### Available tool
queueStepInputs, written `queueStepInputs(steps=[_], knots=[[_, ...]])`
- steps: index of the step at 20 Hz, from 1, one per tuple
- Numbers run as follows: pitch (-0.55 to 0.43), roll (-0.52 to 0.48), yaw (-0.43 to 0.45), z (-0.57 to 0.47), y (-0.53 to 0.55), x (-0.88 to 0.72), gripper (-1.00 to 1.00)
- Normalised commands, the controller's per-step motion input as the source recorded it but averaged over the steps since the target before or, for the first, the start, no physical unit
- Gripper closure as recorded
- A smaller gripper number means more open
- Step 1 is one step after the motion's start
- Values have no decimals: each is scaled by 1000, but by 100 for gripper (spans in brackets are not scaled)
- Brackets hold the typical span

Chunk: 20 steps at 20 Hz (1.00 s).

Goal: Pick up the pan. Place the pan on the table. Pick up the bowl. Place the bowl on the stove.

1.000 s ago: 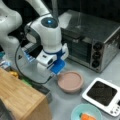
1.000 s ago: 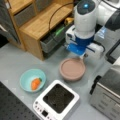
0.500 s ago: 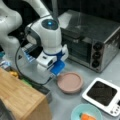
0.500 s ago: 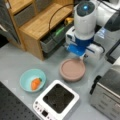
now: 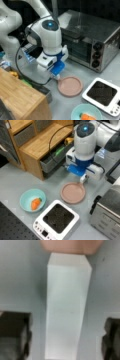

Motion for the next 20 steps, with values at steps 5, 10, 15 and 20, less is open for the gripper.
queueStepInputs(steps=[5, 10, 15, 20], knots=[[-105, -101, 115, -116, -4, -64, -100], [-82, -109, 124, -26, -32, -54, -100], [-49, -110, 121, 150, -44, -26, -100], [1, -110, 117, 260, -25, 8, -100]])
